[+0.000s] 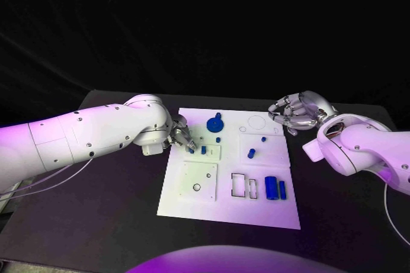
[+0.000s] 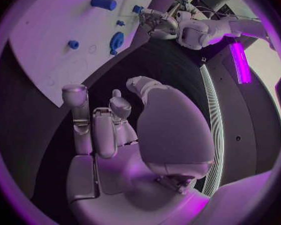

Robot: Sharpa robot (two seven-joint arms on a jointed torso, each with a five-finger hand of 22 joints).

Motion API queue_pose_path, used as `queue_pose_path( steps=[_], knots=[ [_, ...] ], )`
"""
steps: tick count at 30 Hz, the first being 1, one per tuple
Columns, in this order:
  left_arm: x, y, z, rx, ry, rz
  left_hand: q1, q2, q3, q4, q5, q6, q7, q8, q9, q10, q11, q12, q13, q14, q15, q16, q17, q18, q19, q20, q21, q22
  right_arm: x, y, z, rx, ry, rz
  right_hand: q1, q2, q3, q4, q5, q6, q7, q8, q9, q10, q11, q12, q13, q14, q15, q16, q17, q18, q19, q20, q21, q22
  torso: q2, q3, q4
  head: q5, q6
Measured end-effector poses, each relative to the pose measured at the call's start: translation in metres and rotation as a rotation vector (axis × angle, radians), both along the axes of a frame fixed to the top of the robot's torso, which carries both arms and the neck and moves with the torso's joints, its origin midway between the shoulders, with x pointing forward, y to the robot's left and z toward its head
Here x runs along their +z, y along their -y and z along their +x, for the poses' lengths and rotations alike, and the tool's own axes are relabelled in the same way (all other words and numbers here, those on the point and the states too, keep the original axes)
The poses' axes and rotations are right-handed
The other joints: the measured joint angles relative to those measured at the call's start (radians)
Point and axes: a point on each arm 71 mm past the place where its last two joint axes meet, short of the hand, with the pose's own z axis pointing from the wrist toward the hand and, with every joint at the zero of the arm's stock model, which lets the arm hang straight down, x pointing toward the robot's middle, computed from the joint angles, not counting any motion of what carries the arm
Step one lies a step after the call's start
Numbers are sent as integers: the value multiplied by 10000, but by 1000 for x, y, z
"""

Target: Assemble the parts on the task board

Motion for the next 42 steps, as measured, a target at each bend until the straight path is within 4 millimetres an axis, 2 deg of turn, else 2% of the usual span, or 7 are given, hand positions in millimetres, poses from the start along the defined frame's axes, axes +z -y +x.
queue_pose_path(
  steps=[5,6,12,23,33,39,42],
  knots=[
    [0,-1,0,27,10,31,-47,-48,-615,365,-30,65,20,-52,-38,-35,35,0,35,0,0,0,0,1,0,0,0,-1,0,0,0,-5,2,0,0,0,0,0,0,0,0,0,-1,0,0,0,-6,0,0,-18,-10,15,0,0,0,-6,0,2,0,-1,7],
    [0,-1,1,29,11,34,-78,-79,-735,428,-30,90,22,-56,-40,-35,35,0,42,0,0,0,-1,1,0,0,-15,-1,0,0,0,-6,2,0,0,0,0,0,0,0,0,0,-1,0,0,0,-17,0,0,-44,-28,107,0,0,0,-17,0,2,0,-1,10],
    [-1,-1,1,33,19,46,-102,-104,-1584,926,122,88,28,-116,-66,-35,35,0,72,0,0,0,0,0,0,0,-41,-1,0,1,0,-14,3,-1,0,0,0,0,0,0,0,0,-1,0,0,0,-20,0,0,-60,-32,107,0,0,0,-18,0,2,0,-13,25],
    [0,-2,1,41,33,45,-18,-100,-2077,1253,-125,65,82,-194,-93,-70,71,0,77,0,0,0,-1,1,0,0,-85,-2,0,3,0,-47,7,-7,0,0,28,-28,0,0,0,0,7,-22,21,0,-73,0,0,-60,-66,105,0,0,-58,-57,4,3,-9,-44,53],
    [1,-5,0,108,141,-20,216,-83,-2249,1392,-112,9,133,-280,-91,-109,37,0,46,0,1,0,-1,0,0,0,-172,-2,0,2,0,-42,11,-5,1,0,28,-28,0,0,0,0,6,-37,37,0,-75,0,0,-60,-67,92,0,0,-58,-56,4,1,-7,-52,72],
    [11,-12,2,421,608,-449,421,-90,-2650,1459,765,-119,179,-267,-92,-399,72,-265,-297,1,1,0,-1,-1,-166,19,-514,-3,0,3,0,-49,9,-8,1,0,28,-28,0,1,0,0,5,-37,37,0,-75,0,0,-60,-67,89,0,0,-58,-56,4,0,-6,-61,89],
    [15,-12,4,553,877,-774,421,-90,-2881,1478,815,-357,252,-276,-129,-697,132,-597,-713,0,1,0,-1,0,-351,51,-803,-3,0,3,0,-51,9,-8,1,0,28,-28,0,1,0,0,5,-37,37,0,-74,0,0,-60,-67,87,0,0,-58,-56,4,0,0,-70,90]
  ],
)
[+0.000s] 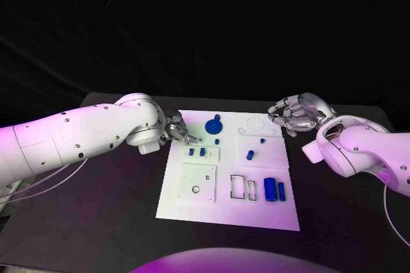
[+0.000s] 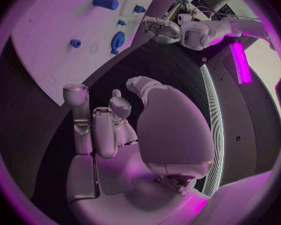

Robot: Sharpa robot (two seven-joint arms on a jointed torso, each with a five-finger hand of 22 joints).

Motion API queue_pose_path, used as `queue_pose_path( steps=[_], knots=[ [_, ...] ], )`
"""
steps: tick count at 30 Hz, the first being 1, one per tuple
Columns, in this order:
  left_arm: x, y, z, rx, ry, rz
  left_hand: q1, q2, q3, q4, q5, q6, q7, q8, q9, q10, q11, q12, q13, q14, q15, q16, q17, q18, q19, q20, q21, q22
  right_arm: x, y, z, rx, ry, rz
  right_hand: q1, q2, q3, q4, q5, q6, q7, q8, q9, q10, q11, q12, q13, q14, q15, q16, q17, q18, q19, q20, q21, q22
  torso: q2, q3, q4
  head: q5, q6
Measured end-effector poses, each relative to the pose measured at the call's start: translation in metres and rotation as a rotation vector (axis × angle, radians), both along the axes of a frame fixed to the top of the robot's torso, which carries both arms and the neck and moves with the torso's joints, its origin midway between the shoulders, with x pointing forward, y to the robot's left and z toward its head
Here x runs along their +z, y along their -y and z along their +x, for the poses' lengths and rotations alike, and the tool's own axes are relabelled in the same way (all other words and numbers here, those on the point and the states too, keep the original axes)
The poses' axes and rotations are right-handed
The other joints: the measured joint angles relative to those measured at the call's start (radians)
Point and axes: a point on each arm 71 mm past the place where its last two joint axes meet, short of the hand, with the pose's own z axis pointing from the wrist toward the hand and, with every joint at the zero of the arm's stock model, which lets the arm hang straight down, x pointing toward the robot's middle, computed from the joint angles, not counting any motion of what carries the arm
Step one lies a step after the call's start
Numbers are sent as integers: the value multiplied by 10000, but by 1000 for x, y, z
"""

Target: Assemble the parts on the task board

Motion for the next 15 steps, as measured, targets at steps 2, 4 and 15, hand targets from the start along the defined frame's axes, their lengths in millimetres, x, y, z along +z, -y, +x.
queue_pose_path(
  steps=[2,4,15],
  knots=[
    [3,0,1,103,221,-273,0,0,-232,0,-210,-407,118,-178,-112,-324,98,-348,-433,6,108,0,0,0,-121,59,-248,0,0,0,0,0,0,0,0,0,0,0,0,0,0,0,0,0,0,0,0,0,0,0,0,1,0,0,0,0,0,0,2,-3,5],
    [5,1,2,204,489,-594,0,0,-490,3,-622,-792,235,-314,-219,-674,203,-685,-898,11,192,-21,0,65,-249,141,-504,0,0,0,0,0,0,0,0,0,0,0,0,0,0,43,0,0,0,0,0,0,0,0,0,0,0,0,0,0,0,0,2,-15,15],
    [11,33,2,-1154,2467,-2215,3221,55,-200,-287,-1019,-2096,1089,-408,-1317,-4381,1119,-3593,-4021,-3175,1080,-4734,-4687,1015,-4124,914,-6732,-2788,0,1,1,-19,5,-10,0,0,70,-15,0,0,0,43,12,-163,-19,-205,-189,0,0,-77,-105,-5,-96,14,-175,-87,9,-12,2,-107,104]
  ],
)
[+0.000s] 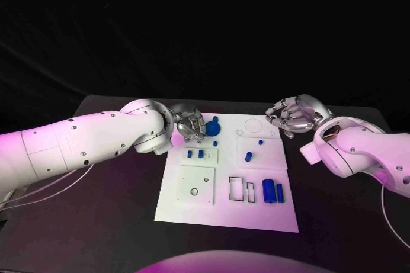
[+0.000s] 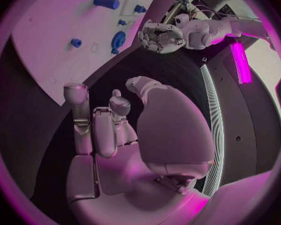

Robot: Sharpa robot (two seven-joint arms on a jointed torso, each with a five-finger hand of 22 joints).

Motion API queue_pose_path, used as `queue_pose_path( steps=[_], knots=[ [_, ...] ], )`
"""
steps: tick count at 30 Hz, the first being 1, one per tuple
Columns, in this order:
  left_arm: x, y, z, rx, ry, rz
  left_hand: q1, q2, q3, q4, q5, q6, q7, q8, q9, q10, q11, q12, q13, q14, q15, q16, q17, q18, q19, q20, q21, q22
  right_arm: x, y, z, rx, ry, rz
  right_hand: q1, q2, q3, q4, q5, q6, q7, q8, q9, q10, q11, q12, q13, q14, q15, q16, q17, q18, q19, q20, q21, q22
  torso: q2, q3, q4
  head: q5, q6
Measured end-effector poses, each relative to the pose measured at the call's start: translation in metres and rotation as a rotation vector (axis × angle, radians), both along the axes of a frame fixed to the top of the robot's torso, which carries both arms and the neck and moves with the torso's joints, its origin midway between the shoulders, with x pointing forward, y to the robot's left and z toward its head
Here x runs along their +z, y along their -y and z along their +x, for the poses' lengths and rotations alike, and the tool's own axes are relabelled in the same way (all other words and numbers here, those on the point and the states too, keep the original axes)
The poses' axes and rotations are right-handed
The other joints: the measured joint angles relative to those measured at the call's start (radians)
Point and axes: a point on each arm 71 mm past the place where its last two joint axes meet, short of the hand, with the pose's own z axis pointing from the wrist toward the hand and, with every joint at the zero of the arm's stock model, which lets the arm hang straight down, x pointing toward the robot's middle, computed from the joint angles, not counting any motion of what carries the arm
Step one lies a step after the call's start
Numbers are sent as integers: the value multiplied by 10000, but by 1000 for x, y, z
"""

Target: Assemble the parts on the task board

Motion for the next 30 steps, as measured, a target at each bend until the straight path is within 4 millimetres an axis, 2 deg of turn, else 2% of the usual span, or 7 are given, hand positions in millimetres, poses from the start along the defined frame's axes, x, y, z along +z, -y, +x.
queue_pose_path(
  steps=[4,8,11,18,20,24,30],
  knots=[
    [0,16,-1,-1165,1336,-27,674,-289,424,-263,-323,273,-83,-547,-850,-189,52,-892,-992,-308,45,-121,-447,0,-13,66,-249,-59,0,0,0,8,5,1,0,0,0,0,0,-67,-6,0,0,-34,-34,-42,-63,0,0,-56,-61,-1,-34,-34,-58,-35,7,-3,-8,-33,44],
    [0,28,-2,-2267,2474,396,724,-339,499,-339,-529,552,-283,-983,-1450,-264,127,-1491,-1671,-361,-9,-2,-613,-1,2,81,-333,29,0,-1,0,15,5,3,0,0,0,0,0,-67,-6,-1,0,-70,0,-42,-93,0,0,-56,-74,0,-34,-34,-58,-50,7,0,-13,-65,62],
    [-1,36,-2,-2926,3068,849,723,-339,499,-338,-551,674,-271,-1132,-1642,-339,127,-1679,-1892,-295,52,218,-483,-1,40,112,-334,79,0,-1,0,18,7,4,0,0,0,0,0,-67,-6,-1,-1,-70,0,-44,-93,0,0,-56,-74,-1,-34,-33,-60,-50,7,0,-11,-87,77],
    [-5,50,-3,-3921,3743,1739,691,-371,431,-406,-645,1012,-279,-1427,-2020,-425,142,-2002,-2361,-49,-74,609,-424,-1,231,7,-297,275,0,-2,0,37,12,10,0,0,0,0,0,-67,-6,-1,10,-69,0,-105,-118,0,0,-56,-91,-1,-69,2,-105,-66,9,3,-9,-106,88],
    [-7,52,-3,-4073,3756,1947,691,-371,399,-437,-666,1169,-163,-1535,-2133,-418,134,-2064,-2488,192,-52,885,-174,-2,315,18,-214,357,0,-2,0,42,14,12,0,0,2,-2,0,-67,-6,-1,9,-69,0,-105,-122,0,0,-56,-91,-2,-69,2,-105,-69,10,6,-14,-106,87],
    [-10,55,-1,-4324,3694,2363,691,-371,425,-474,-666,1420,-191,-1699,-2332,-184,54,-2114,-2703,789,-79,1589,543,-2,426,-21,-44,592,0,-2,0,49,22,14,0,0,29,-28,0,-67,-6,-1,9,-69,0,-105,-154,0,0,-95,-119,-2,-69,2,-155,-96,10,12,-17,-111,81],
    [-15,60,3,-4510,3626,2766,691,-371,456,-547,-666,1529,-153,-1798,-2428,-182,53,-2200,-2831,805,-95,1686,584,-1,493,-16,26,710,0,-2,0,59,34,17,-41,-41,56,-55,38,-66,-5,36,18,-285,1,-376,-452,0,0,-135,-171,-2,-141,2,-220,-152,10,9,-9,-125,76]
  ],
)
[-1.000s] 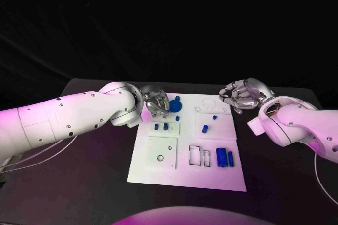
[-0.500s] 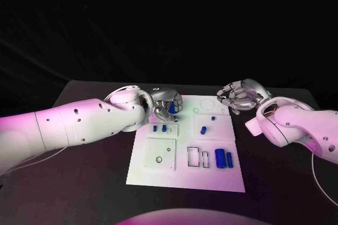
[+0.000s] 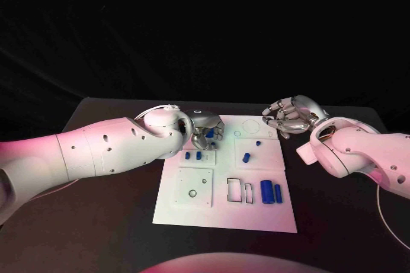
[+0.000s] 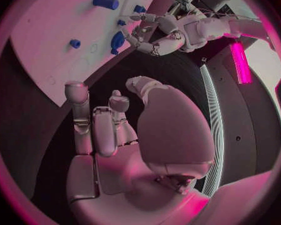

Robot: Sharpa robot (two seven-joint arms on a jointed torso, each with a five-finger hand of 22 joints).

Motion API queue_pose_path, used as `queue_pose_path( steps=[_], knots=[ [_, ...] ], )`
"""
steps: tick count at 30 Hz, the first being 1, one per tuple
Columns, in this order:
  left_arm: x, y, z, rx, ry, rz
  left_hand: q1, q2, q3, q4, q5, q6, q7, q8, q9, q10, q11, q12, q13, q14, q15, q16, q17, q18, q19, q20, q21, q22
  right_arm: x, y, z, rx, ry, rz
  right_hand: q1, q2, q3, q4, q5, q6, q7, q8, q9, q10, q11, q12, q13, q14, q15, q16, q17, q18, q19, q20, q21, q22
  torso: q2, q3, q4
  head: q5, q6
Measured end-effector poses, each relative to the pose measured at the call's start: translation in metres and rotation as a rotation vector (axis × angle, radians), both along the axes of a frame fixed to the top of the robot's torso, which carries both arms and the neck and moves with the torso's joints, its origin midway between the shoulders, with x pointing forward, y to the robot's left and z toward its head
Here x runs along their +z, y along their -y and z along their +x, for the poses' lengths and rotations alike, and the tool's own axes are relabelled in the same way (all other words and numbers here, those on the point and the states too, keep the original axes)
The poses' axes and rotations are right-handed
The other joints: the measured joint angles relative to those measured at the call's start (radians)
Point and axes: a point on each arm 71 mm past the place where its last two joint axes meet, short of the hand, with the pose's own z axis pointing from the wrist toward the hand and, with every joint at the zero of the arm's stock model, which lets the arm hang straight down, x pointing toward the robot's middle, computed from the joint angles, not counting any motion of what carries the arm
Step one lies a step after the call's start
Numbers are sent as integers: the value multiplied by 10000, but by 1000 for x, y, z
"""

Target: Assemble the parts on the task board

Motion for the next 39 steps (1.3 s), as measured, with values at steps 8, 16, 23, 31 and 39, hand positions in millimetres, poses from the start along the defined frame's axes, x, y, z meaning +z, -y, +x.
queue_pose_path(
  steps=[8,16,23,31,39],
  knots=[
    [-4,0,5,61,109,282,0,0,96,-97,0,86,14,-114,-79,36,36,-41,-106,33,34,127,17,0,0,0,73,111,0,0,0,5,10,5,0,0,0,0,0,-31,31,0,-1,-71,-1,-57,-65,0,0,0,-31,154,0,0,-70,-25,-2,-3,-6,-8,10],
    [-4,1,7,87,196,372,54,54,196,-195,0,170,73,-197,-148,70,71,-95,-206,175,102,275,125,-2,36,36,142,213,0,0,0,10,14,7,1,1,0,0,0,-31,31,0,-1,-71,-1,-57,-65,0,0,0,-31,153,0,0,-70,-24,-8,3,0,-34,13],
    [-6,2,7,88,109,511,108,107,353,-317,-17,386,35,-267,-237,394,38,-96,-321,463,68,620,483,-1,48,36,281,415,0,-1,0,25,17,10,1,1,27,-27,0,-31,31,0,8,-70,-1,-57,-74,0,0,0,-31,154,0,0,-70,-24,-15,10,12,-35,-20],
    [-9,2,8,86,-82,706,108,107,457,-398,-56,556,21,-323,-290,608,2,-96,-365,678,66,842,759,-1,303,54,693,711,0,-1,0,32,17,11,1,1,27,-27,0,-31,31,-1,8,-70,-1,-56,-73,0,0,0,-30,153,1,0,-70,-24,-17,10,8,-21,-15],
    [-11,3,8,107,-221,839,77,137,526,-467,-56,659,50,-361,-312,723,-10,-95,-398,820,68,970,914,-3,411,18,935,851,0,-1,0,34,18,11,1,1,27,-27,0,-31,31,-1,7,-70,-1,-56,-73,0,0,0,-30,153,1,1,-70,-24,-19,9,7,-26,-21]
  ],
)
